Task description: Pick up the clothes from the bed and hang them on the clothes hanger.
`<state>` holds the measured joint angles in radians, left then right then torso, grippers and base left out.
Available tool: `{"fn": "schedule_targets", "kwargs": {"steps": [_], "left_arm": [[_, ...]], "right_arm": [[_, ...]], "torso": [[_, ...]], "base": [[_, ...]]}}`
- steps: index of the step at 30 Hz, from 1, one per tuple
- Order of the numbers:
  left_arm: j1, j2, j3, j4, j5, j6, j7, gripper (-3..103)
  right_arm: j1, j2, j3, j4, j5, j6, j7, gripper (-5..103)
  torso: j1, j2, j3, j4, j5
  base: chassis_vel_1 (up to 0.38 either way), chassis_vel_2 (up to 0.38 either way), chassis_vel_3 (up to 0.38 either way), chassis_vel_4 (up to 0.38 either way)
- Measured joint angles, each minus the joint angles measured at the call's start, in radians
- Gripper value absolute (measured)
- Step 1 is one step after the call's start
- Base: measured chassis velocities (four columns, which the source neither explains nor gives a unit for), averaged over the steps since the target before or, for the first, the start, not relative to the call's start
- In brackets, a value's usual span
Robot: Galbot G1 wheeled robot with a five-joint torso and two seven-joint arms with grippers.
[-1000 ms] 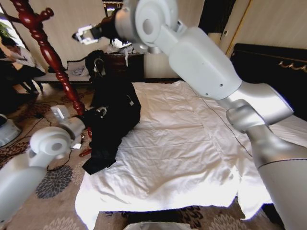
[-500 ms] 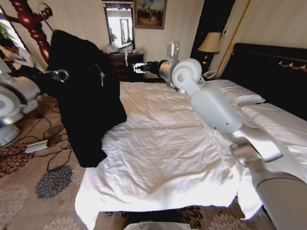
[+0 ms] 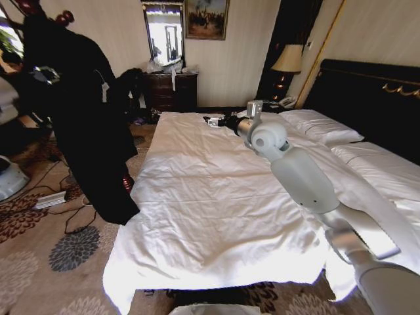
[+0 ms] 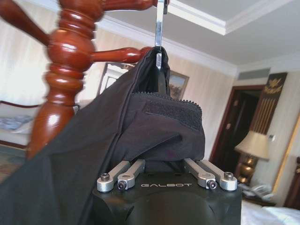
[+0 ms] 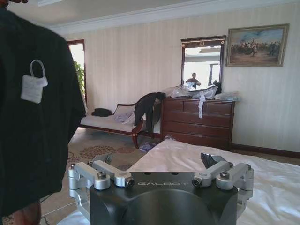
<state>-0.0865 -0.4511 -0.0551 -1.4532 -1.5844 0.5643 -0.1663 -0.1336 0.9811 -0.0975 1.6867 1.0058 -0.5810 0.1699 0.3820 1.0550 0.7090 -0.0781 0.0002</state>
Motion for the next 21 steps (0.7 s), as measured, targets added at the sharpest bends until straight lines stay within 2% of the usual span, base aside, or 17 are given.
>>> {"fn": "schedule_targets", "kwargs": {"steps": [1,3,5,16,21], "left_arm": [[0.000,0.000,0.000,0.000,0.000,0.000,0.000,19],[-0.081,-0.053,0.057,0.068,0.011,0.003,0.001,19],[-0.122,-0.089,0.076,0.114,0.018,0.006,-0.003,19],[-0.147,-0.107,0.075,0.226,0.027,0.038,-0.014,19],[-0.148,-0.116,0.071,0.273,0.043,0.050,-0.007,19]], "right_arm": [[0.000,0.000,0.000,0.000,0.000,0.000,0.000,100],[-0.015,-0.014,0.017,0.018,0.000,0.000,0.000,100],[-0.027,-0.030,0.030,0.032,0.001,0.000,0.000,100],[-0.066,-0.082,0.067,0.066,0.004,0.001,-0.002,100],[-0.078,-0.086,0.071,0.077,0.005,0.002,-0.001,100]], "torso": [[0.000,0.000,0.000,0.0000,0.0000],[0.000,0.000,0.000,-0.0005,0.0002],[0.000,0.000,0.000,-0.0004,0.0000],[0.000,0.000,0.000,0.0008,-0.0004],[0.000,0.000,0.000,0.0002,-0.0003]], "base": [[0.000,0.000,0.000,0.000],[0.000,0.000,0.000,0.000],[0.000,0.000,0.000,0.000],[0.000,0.000,0.000,0.000],[0.000,0.000,0.000,0.000]]}}
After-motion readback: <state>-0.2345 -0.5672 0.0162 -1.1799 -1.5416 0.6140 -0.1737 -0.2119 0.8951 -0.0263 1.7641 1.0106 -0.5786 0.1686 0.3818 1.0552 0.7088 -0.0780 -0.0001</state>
